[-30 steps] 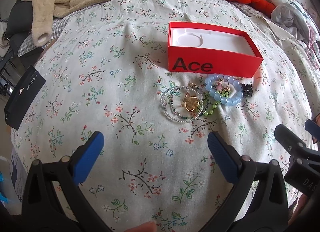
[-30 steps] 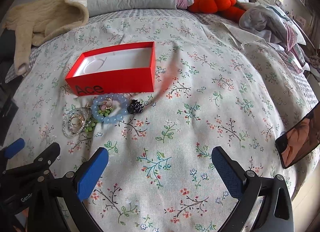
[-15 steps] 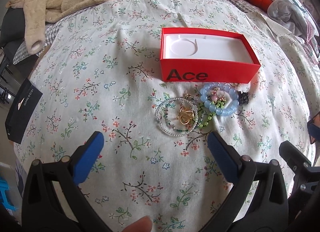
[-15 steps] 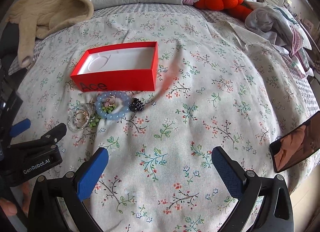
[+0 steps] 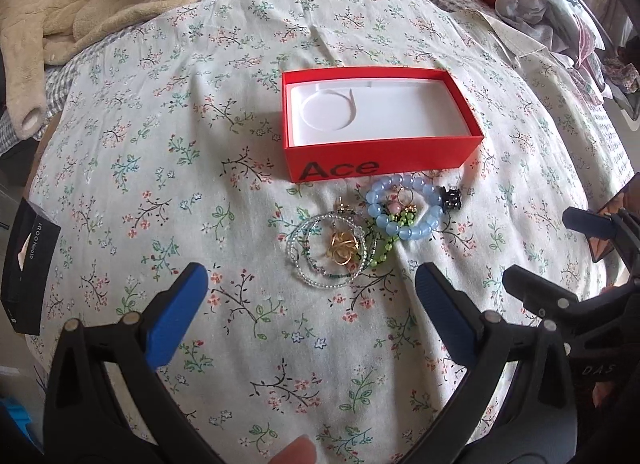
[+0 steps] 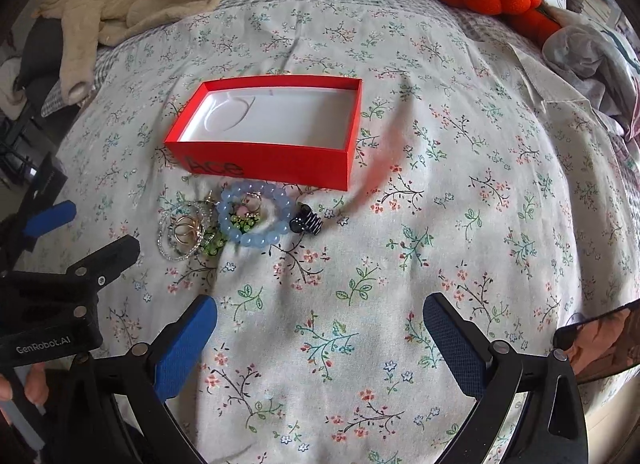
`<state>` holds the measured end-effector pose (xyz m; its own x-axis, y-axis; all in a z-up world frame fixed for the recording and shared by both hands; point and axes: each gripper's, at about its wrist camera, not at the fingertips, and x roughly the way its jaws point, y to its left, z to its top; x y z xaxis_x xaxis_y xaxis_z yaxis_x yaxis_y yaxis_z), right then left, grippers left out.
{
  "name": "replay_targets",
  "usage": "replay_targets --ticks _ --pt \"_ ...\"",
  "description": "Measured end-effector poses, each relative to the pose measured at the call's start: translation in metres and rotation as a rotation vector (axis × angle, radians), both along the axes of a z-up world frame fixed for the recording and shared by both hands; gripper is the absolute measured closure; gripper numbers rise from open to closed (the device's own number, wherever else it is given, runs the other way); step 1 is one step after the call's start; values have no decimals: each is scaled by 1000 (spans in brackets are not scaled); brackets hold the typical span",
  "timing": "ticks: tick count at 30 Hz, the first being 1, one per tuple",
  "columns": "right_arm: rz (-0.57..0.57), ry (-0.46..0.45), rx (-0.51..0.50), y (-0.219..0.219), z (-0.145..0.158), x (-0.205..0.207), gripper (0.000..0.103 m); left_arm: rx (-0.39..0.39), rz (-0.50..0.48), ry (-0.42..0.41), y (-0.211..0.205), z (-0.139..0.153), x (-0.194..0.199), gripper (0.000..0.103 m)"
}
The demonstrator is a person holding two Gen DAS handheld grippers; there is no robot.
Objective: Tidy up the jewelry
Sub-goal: 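Grasp the silver beaded bracelet with the left tool while the right tool grasps the pale blue bead bracelet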
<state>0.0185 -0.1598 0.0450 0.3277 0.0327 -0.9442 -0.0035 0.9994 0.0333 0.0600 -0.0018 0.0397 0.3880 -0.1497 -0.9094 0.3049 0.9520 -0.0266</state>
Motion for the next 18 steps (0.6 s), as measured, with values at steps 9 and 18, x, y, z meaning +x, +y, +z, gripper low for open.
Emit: replay_targets --ticks 9,18 --pt "38 9 123 -17 -23 40 0 -140 14 137 16 -31 33 22" --pt "86 -2 264 -29 -31 63 33 -205 -14 250 20 -58 57 59"
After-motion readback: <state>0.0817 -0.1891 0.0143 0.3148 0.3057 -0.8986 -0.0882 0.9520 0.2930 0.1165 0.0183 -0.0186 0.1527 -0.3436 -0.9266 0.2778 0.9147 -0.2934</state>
